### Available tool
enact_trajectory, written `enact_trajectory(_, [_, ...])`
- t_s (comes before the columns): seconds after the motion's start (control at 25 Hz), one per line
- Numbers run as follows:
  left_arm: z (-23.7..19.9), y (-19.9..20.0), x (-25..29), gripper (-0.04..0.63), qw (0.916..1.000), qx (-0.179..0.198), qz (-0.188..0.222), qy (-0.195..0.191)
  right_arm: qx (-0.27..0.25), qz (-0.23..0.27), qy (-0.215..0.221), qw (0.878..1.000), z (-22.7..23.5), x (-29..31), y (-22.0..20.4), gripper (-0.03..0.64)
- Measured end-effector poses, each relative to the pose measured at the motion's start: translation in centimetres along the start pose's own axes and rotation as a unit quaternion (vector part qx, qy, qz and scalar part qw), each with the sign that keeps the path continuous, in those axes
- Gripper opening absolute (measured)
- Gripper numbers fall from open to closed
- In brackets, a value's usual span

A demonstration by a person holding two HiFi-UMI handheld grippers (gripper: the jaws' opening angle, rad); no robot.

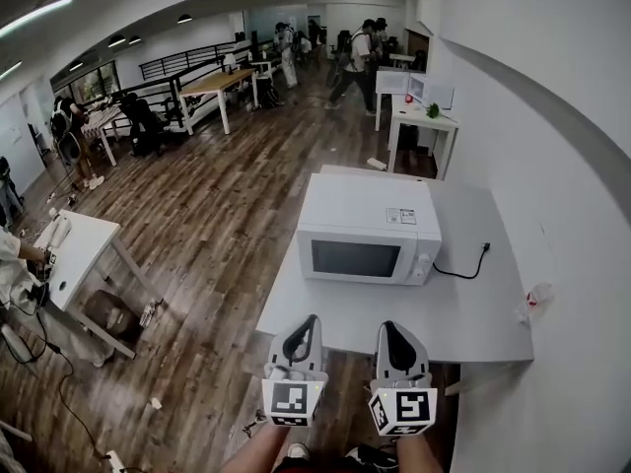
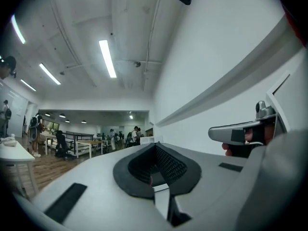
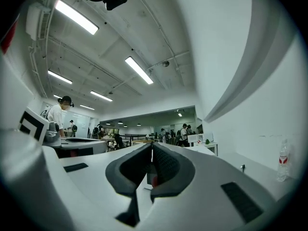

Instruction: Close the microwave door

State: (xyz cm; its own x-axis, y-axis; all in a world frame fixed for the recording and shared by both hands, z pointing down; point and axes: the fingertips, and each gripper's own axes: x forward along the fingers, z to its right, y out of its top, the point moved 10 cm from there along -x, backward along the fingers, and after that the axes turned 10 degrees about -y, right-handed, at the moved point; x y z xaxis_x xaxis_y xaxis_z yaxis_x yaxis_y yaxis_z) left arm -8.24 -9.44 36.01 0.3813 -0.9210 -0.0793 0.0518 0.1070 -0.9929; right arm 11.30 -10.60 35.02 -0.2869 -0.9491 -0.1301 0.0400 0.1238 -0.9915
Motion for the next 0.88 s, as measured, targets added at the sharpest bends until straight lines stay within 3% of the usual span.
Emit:
enact_trajectory(0.4, [-3.5,-0.3,-1.7,0.026,0.9999,-0.001,-0.011,0.006,-0.023,0.001,0.006,1.0,-4.3,1.0,0.6,0.029])
enact_trajectory(0.88, [-4.4,-0.5,-1.3,0.026,0.9999,-0.003,-0.013,0.006,-0.034,-0.008,0.006,0.999,-5.2,1.9,0.7,0.029])
